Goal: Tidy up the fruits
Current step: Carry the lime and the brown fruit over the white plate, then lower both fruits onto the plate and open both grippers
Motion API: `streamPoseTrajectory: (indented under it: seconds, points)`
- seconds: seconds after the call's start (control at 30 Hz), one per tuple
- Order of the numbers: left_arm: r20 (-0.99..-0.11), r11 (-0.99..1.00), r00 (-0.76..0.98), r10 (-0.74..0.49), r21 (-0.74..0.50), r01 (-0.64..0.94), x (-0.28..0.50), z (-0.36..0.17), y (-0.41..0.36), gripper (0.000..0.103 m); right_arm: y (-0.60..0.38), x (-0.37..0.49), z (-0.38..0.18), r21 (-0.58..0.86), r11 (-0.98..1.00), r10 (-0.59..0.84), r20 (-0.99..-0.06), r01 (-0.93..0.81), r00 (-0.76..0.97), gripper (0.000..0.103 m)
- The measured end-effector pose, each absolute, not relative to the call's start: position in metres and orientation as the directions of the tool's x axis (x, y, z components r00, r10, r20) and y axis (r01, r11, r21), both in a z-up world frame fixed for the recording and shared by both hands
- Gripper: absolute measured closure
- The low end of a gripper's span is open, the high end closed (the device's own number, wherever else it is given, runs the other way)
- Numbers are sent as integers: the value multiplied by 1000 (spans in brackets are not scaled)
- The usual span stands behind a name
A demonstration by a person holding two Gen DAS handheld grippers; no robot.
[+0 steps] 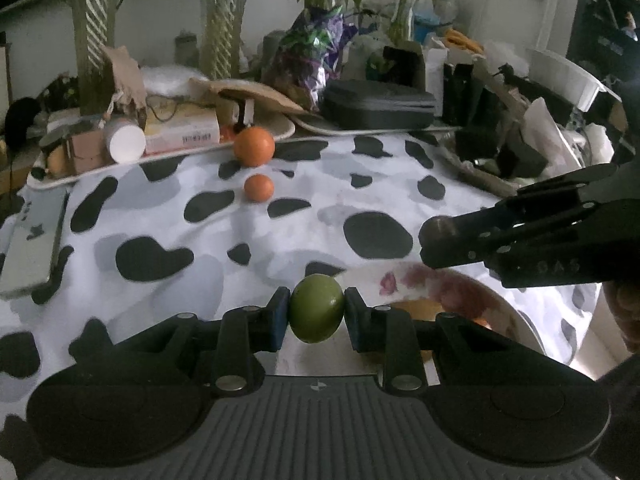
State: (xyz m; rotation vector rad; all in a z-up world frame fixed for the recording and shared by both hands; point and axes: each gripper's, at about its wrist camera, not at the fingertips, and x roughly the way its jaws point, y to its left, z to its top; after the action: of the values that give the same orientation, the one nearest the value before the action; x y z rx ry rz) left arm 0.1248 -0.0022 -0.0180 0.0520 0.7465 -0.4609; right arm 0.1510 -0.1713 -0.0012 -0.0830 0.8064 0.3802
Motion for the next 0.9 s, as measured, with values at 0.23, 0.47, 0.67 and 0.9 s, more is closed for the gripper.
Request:
streamPoseTrajectory:
  seconds: [0.23,0.47,0.67,0.9]
  points:
    - [-693,895,599,-400,-155,418,121,-22,1,75,-179,152,-9,120,939,295,-766,-323,572,70]
    - [-721,894,581,-378,-122,430,115,-26,-5,74,-184,145,-17,125,950,265,-808,-286,526,70]
    - [-728,893,579,-366,-100,439,111,-27,-9,58,-183,139,-21,117,951,254,-826,-286,504,69]
    - [-722,899,597,-349,-78,432,105,-24,-11,54,-185,133,-17,126,949,265,-813,-289,519,51]
